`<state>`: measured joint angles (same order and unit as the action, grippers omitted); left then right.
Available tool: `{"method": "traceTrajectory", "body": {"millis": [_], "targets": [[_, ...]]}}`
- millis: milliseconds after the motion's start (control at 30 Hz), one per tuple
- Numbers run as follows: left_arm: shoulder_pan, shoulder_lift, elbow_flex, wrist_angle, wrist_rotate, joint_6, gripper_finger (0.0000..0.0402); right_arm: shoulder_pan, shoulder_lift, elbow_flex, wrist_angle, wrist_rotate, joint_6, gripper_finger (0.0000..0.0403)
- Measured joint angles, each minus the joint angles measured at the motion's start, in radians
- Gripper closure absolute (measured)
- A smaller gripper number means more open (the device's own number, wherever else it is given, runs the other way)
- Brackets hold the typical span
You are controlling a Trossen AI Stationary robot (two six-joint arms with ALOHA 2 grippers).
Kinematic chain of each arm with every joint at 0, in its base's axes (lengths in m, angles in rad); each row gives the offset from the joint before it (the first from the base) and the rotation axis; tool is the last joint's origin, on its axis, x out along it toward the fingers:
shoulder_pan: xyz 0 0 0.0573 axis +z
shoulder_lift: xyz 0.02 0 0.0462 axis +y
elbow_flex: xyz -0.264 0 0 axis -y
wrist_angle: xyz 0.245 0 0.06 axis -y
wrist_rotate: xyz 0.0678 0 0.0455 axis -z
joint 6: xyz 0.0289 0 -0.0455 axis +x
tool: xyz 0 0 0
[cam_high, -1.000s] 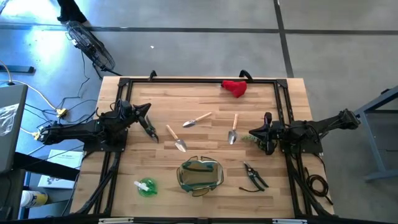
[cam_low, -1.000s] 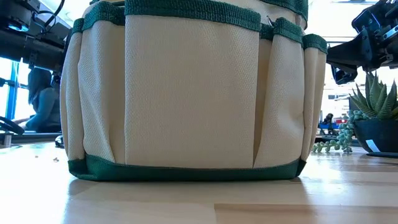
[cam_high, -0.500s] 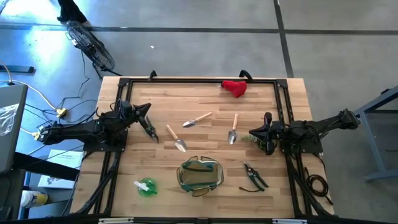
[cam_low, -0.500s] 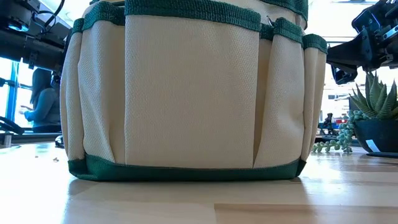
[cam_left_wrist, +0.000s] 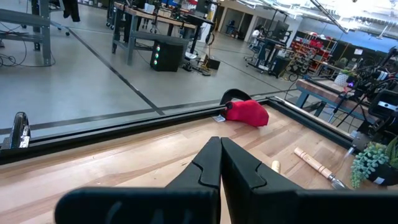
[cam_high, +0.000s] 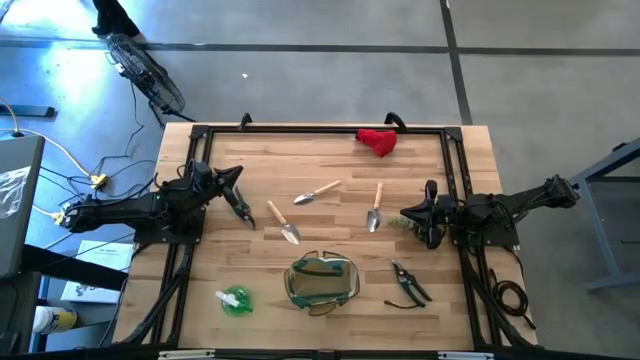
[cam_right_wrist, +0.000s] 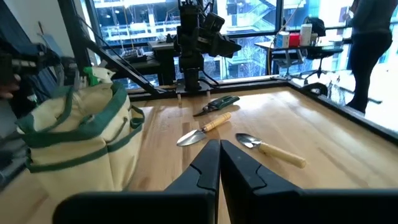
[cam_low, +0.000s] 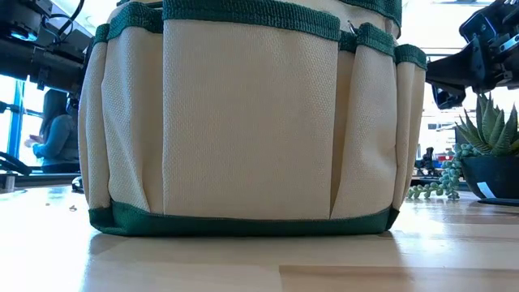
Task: Pick & Place Garden tools in Gardening bag
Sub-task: Put the green spray bottle into the gardening bag
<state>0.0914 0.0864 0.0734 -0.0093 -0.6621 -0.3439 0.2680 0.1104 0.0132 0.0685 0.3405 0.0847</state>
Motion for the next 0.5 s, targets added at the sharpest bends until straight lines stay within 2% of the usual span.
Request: {"method": "traceTrajectory", "body": {"millis": [233,400,500], "targets": [[0.0,0.0,0.0,0.005,0.0,-0.001,0.0402,0.0,0.0,0.0,0.01,-0.002,-0.05,0.04],[0.0,0.0,0.0,0.066,0.001,-0.001,0.0402,0.0,0.0,-0.001,0.064,-0.003,0.128,0.04],[0.0,0.0,0.0,0.152,0.043,-0.002,0.0402,0.0,0.0,-0.001,0.071,-0.002,0.22,0.04]]}}
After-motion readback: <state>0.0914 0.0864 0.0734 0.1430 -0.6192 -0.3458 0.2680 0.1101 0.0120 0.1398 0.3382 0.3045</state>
